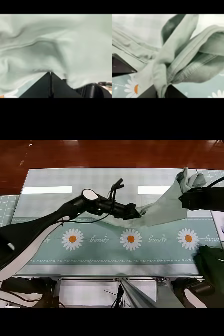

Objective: Fold the shirts.

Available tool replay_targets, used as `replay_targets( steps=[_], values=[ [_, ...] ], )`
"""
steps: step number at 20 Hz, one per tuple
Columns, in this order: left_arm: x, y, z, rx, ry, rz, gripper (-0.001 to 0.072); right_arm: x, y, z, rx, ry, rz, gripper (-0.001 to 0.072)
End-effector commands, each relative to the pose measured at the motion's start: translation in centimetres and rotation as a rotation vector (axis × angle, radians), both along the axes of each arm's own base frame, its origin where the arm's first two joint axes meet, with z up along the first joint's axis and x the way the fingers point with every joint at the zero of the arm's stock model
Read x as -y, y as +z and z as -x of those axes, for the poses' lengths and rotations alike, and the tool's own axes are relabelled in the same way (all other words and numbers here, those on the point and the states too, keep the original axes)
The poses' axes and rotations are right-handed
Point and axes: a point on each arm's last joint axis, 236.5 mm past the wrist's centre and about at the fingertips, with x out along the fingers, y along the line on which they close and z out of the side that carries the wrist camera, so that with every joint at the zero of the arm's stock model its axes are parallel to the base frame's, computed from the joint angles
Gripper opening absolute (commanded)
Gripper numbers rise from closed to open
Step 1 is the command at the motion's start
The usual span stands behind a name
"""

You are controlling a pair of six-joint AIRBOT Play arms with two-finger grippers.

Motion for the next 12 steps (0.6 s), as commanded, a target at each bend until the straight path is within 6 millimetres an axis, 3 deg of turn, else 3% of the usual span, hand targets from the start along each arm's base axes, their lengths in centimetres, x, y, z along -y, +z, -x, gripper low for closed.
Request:
replay_targets(
  steps=[1, 3, 6, 9, 12],
  values=[
    [-1.9, 0.6, -3.4, 0.131, 0.11, -0.081, 0.0021, 0.8, -0.1, 0.1, 0.001, -0.012, 0.034, 0.0042],
    [-1.4, -2.4, -2.9, 0.045, 0.11, -0.112, 0.0021, 0.3, 0.0, 0.2, -0.004, -0.004, 0.014, 0.0042],
    [1.1, -6.8, 0.7, -0.096, 0.042, -0.135, 0.0021, 0.1, 0.0, 0.2, -0.004, -0.001, 0.006, 0.0042],
    [5.0, -7.7, 3.1, -0.179, 0.044, -0.044, 0.0021, -0.3, 0.0, 0.3, -0.008, 0.006, -0.011, 0.0043],
    [5.5, -8.5, 3.6, -0.223, 0.052, -0.037, 0.0021, -0.2, 0.1, 0.2, -0.002, 0.003, -0.008, 0.0043]
  ],
)
